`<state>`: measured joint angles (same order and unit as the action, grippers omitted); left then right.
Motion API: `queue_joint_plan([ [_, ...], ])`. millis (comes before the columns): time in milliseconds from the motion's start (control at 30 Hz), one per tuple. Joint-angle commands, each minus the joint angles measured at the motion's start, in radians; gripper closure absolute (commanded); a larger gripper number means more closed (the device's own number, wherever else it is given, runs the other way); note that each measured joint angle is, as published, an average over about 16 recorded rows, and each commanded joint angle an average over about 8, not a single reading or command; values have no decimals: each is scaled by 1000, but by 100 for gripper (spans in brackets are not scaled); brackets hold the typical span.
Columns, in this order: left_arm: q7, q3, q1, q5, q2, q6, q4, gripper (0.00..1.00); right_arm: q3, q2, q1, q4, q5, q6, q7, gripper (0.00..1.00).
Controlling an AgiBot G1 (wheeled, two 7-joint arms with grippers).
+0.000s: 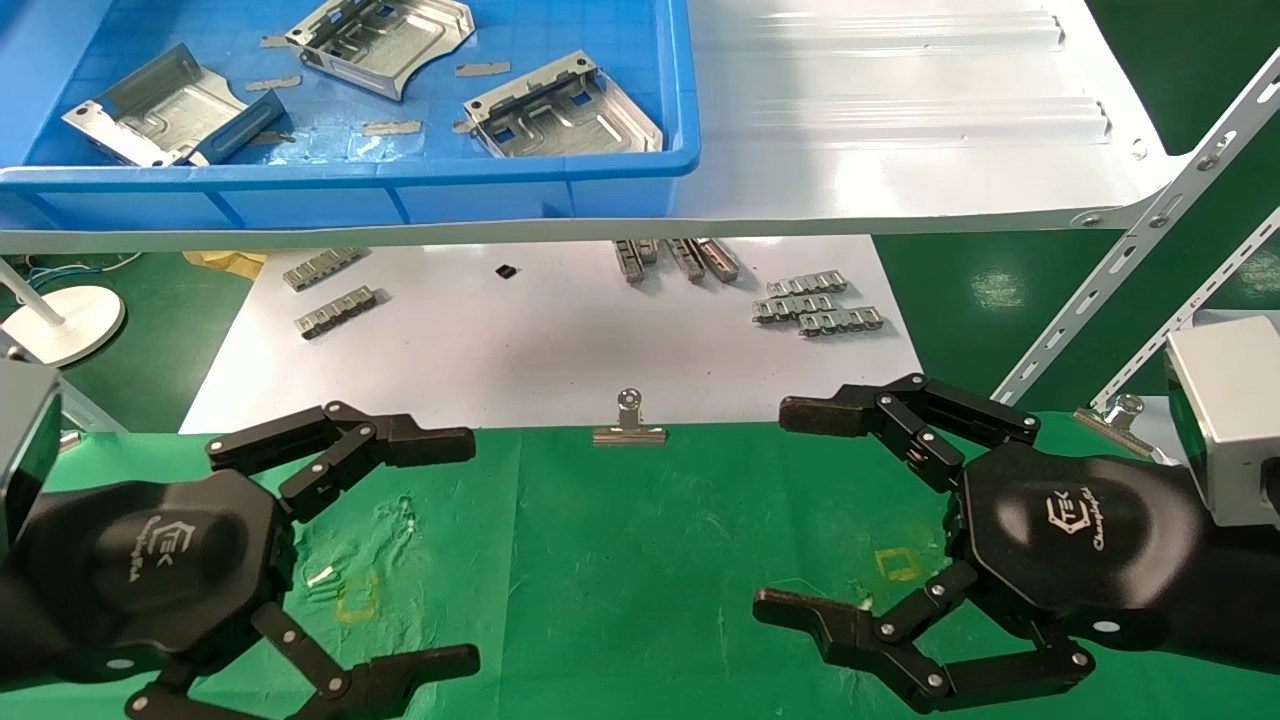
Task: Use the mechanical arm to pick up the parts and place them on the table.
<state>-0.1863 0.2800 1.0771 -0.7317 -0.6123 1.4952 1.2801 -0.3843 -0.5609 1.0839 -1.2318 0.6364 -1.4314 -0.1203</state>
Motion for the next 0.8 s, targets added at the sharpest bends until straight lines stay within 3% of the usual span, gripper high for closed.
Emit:
queue_joint_plan([
  [33,0,0,0,0,0,0,0,0,0,0,0,0,0,0,0,0],
  [800,0,0,0,0,0,0,0,0,0,0,0,0,0,0,0,0],
])
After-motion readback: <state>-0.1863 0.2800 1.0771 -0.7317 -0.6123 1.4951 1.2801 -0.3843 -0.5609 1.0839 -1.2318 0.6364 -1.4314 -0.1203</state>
